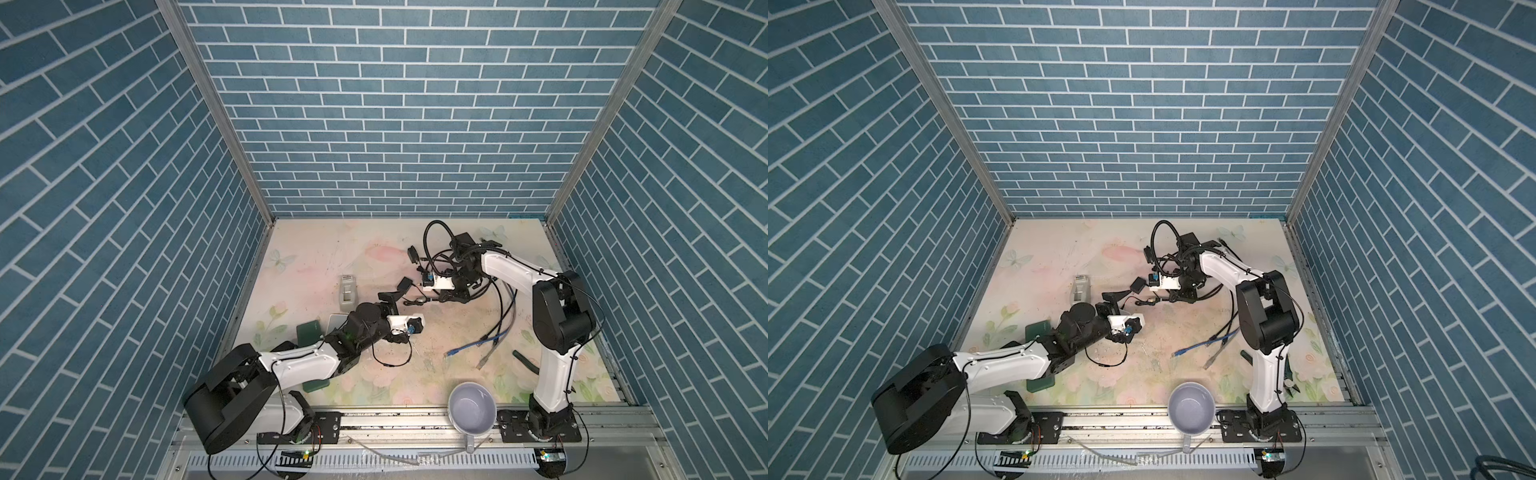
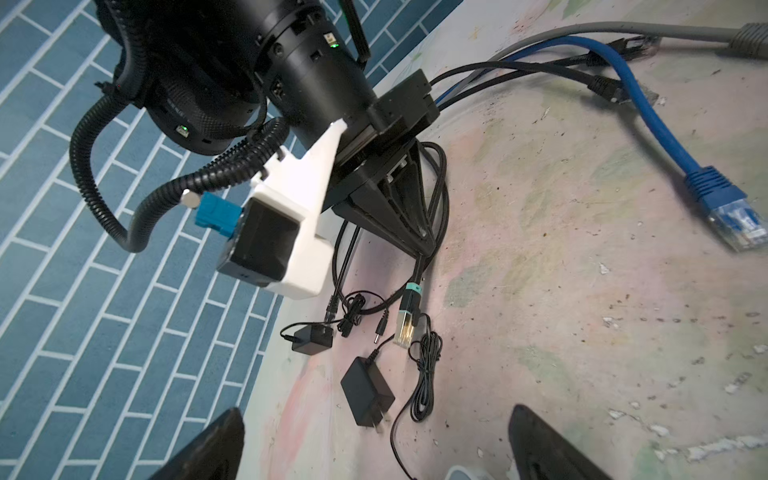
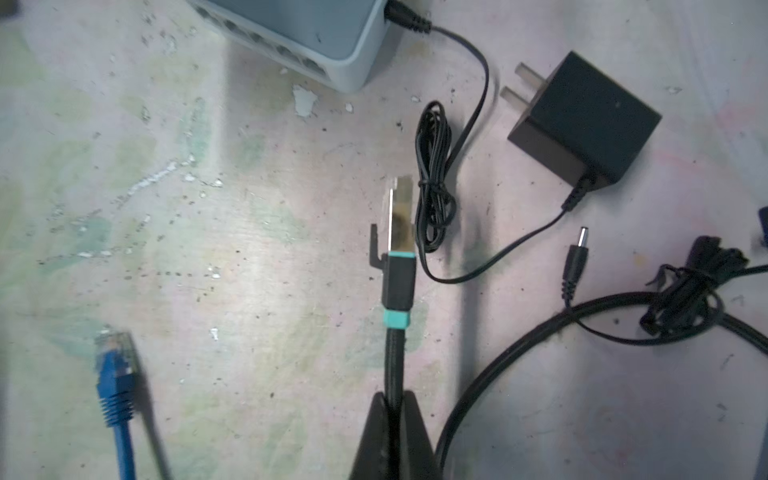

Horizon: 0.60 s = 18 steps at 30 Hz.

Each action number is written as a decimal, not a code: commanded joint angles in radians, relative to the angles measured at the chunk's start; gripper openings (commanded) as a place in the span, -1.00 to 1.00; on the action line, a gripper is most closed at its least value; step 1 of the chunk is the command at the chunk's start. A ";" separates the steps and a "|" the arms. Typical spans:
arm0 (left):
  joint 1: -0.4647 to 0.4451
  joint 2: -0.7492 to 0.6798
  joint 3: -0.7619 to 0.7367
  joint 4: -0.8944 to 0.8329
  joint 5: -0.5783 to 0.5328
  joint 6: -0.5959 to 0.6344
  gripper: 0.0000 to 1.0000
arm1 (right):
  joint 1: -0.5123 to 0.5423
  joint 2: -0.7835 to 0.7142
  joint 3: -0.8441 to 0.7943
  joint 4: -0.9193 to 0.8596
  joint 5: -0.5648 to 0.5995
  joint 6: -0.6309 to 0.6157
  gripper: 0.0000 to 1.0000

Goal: Insert the plug into the switch port

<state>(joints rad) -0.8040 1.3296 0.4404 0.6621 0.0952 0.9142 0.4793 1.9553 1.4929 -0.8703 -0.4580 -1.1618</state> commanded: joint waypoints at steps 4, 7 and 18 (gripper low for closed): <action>-0.003 0.059 0.084 -0.085 0.061 0.135 0.73 | -0.010 -0.015 0.043 -0.165 -0.087 -0.080 -1.00; -0.003 0.100 0.108 -0.081 0.082 0.172 0.60 | -0.015 -0.011 0.058 -0.202 -0.113 -0.088 -1.00; -0.004 0.211 0.177 -0.061 0.088 0.200 0.27 | -0.036 -0.019 0.082 -0.255 -0.157 -0.105 -1.00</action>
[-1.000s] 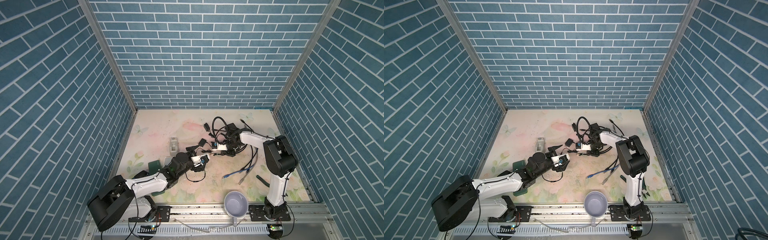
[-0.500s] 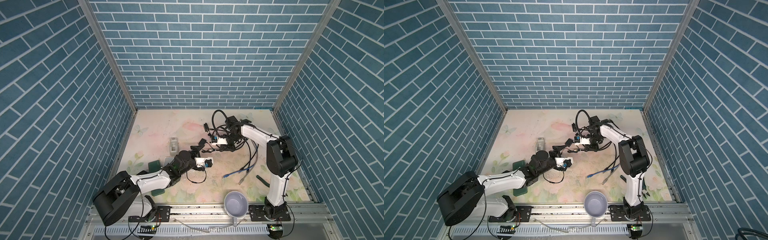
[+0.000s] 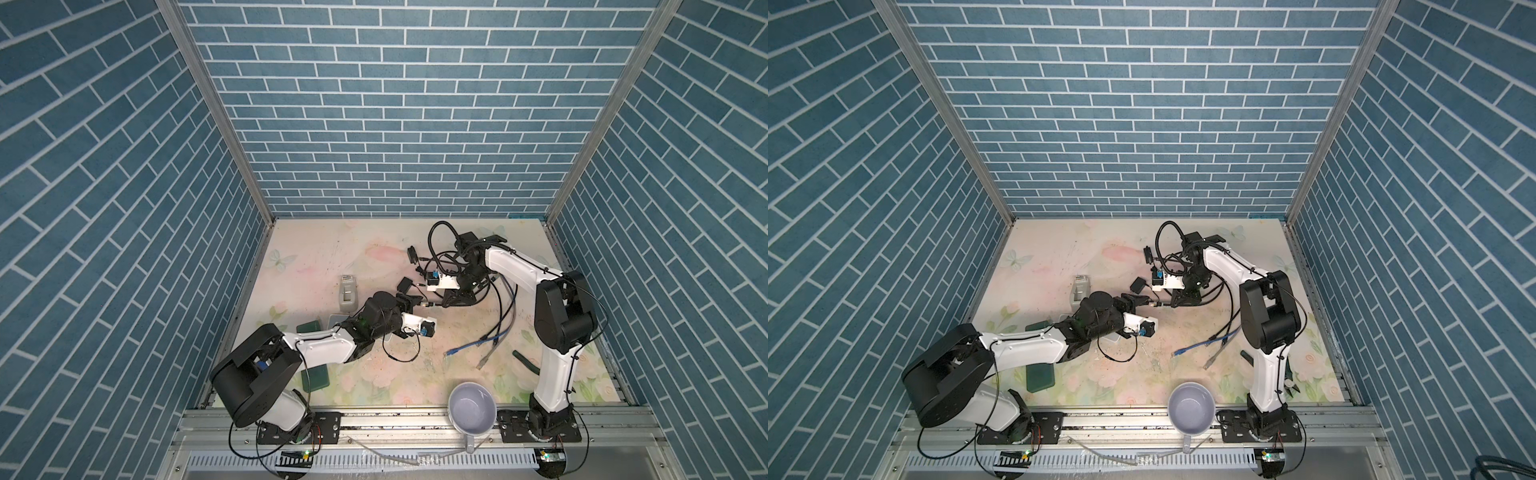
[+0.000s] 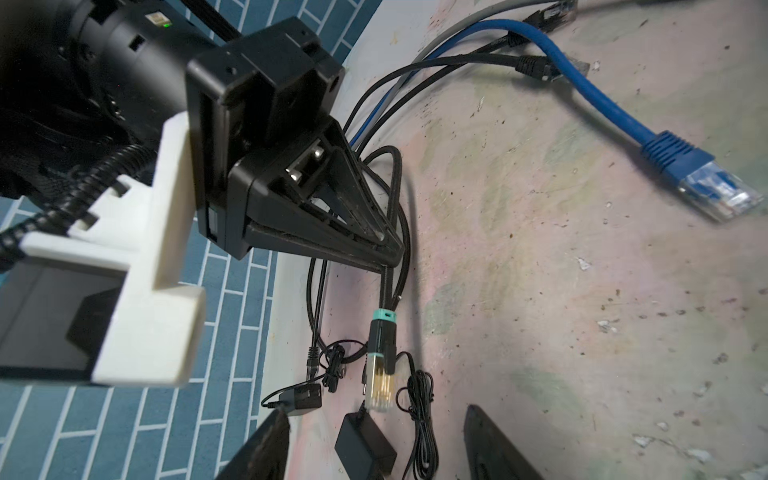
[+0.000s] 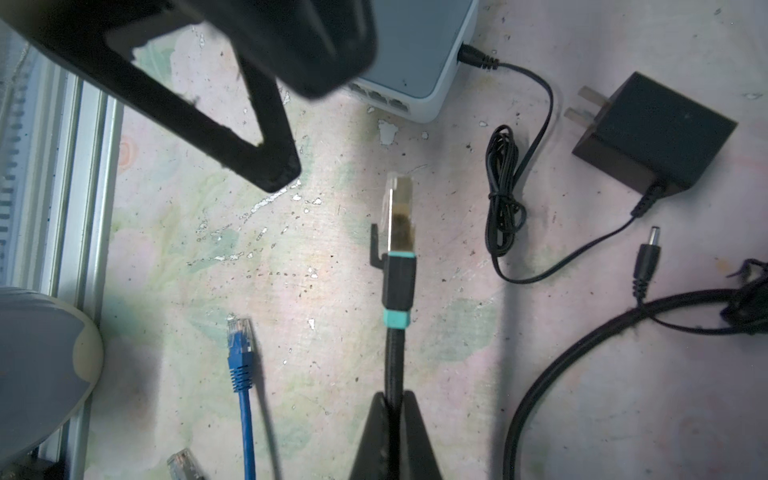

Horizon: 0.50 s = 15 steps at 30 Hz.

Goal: Insert the plug into the switch port

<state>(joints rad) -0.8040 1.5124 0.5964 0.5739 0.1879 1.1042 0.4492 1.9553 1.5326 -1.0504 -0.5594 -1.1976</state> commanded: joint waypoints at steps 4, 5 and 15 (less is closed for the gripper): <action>-0.004 0.078 0.051 0.057 -0.027 0.007 0.12 | -0.013 -0.017 0.049 -0.090 -0.082 -0.076 -1.00; -0.004 0.092 0.063 0.054 -0.033 0.007 0.09 | -0.012 -0.016 0.052 -0.095 -0.088 -0.077 -1.00; 0.007 0.161 0.124 0.112 -0.023 -0.024 -0.12 | -0.020 -0.002 0.081 -0.145 -0.122 -0.087 -1.00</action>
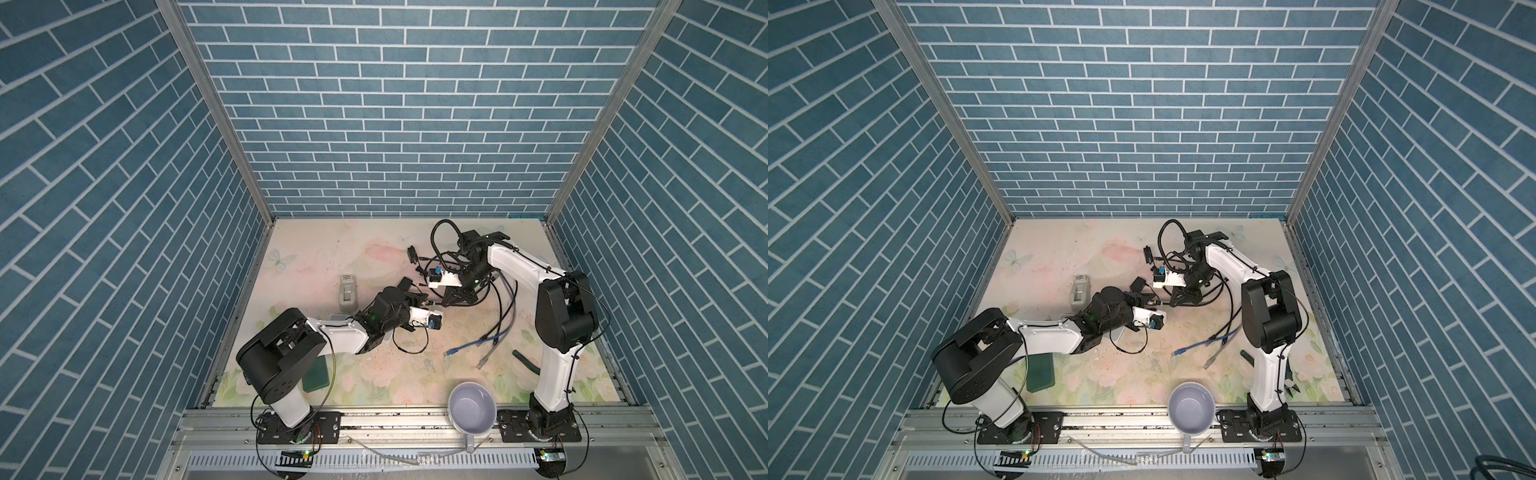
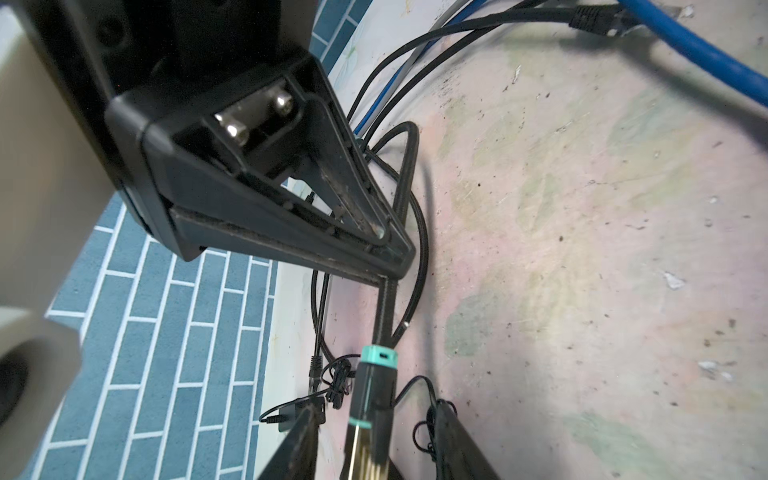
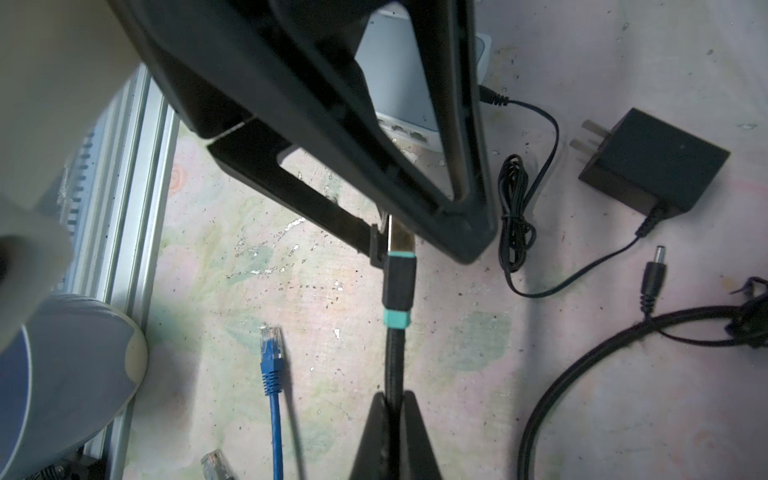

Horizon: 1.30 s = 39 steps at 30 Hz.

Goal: Insert the plug into the switch port

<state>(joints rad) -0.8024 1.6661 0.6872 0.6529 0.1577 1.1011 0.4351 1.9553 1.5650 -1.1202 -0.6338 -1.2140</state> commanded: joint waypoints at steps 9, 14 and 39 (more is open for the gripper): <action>0.019 0.002 0.040 0.021 0.029 -0.046 -0.38 | -0.010 0.007 0.066 -0.099 -0.065 -0.072 -1.00; 0.024 -0.004 0.043 0.007 0.035 -0.047 -0.53 | -0.010 0.014 0.075 -0.111 -0.069 -0.071 -1.00; 0.055 -0.082 0.014 -0.031 0.151 -0.355 -0.79 | -0.004 -0.331 -0.540 0.873 -0.031 0.247 -0.50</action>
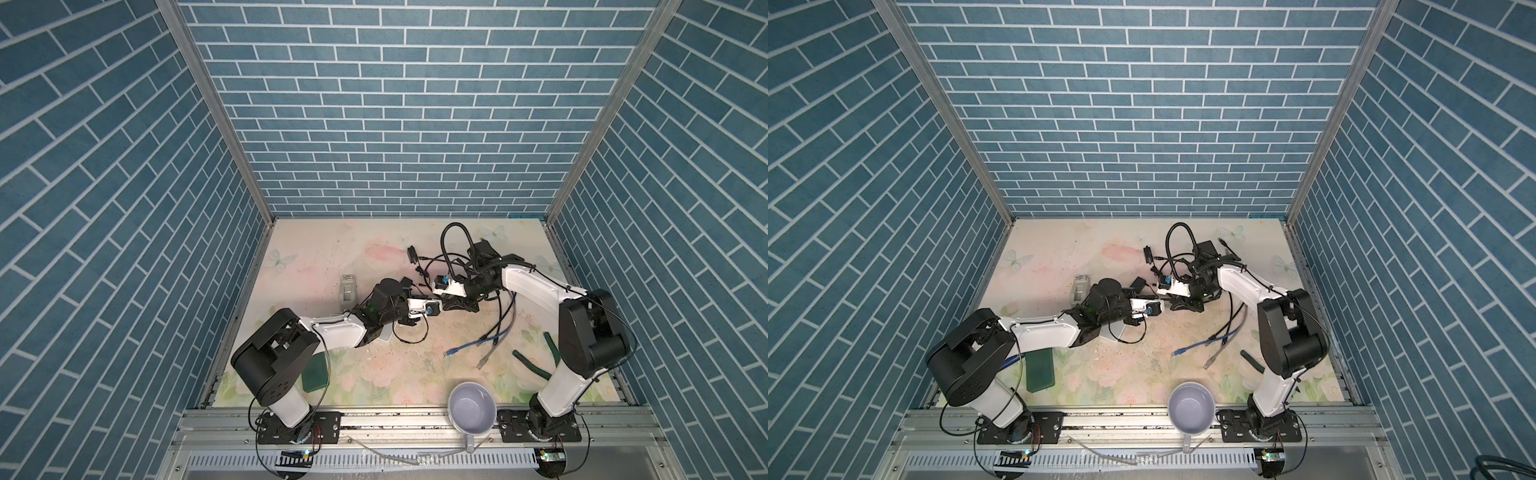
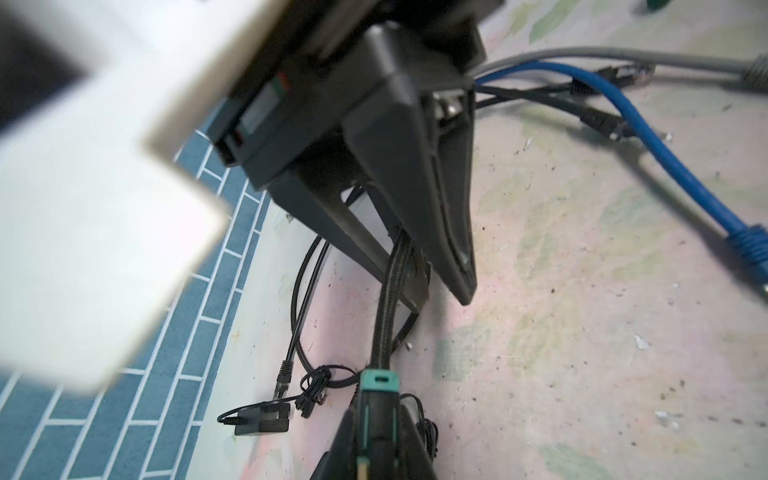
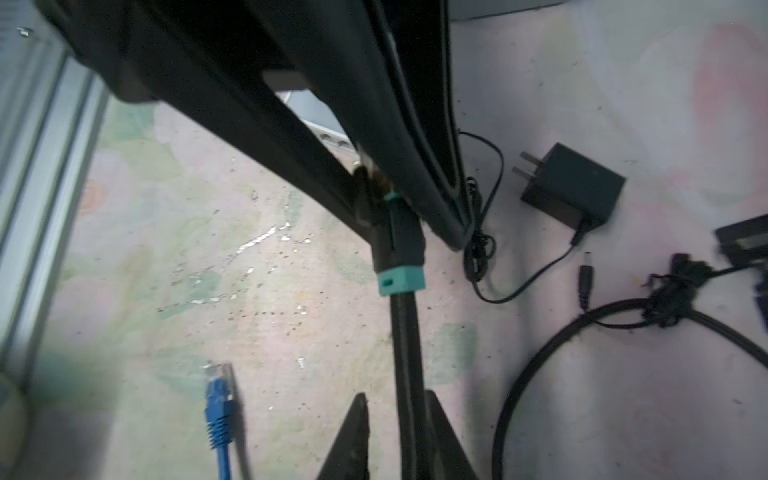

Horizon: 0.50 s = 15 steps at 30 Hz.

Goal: Insert the plug into the switch port

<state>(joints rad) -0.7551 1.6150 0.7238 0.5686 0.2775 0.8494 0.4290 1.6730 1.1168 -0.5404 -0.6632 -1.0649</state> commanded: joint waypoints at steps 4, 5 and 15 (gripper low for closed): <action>0.008 -0.046 -0.022 0.032 0.070 -0.141 -0.79 | 0.007 -0.108 -0.247 0.574 0.052 0.190 -0.47; 0.007 -0.049 -0.022 0.014 0.079 -0.144 -0.79 | 0.010 -0.125 -0.285 0.649 0.054 0.207 -0.44; 0.008 -0.041 -0.022 -0.027 0.117 -0.169 -0.79 | 0.045 -0.208 -0.484 1.021 0.050 0.229 -0.32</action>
<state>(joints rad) -0.7521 1.5856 0.7116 0.5457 0.3611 0.7063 0.4644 1.5009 0.6579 0.3145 -0.6064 -0.8696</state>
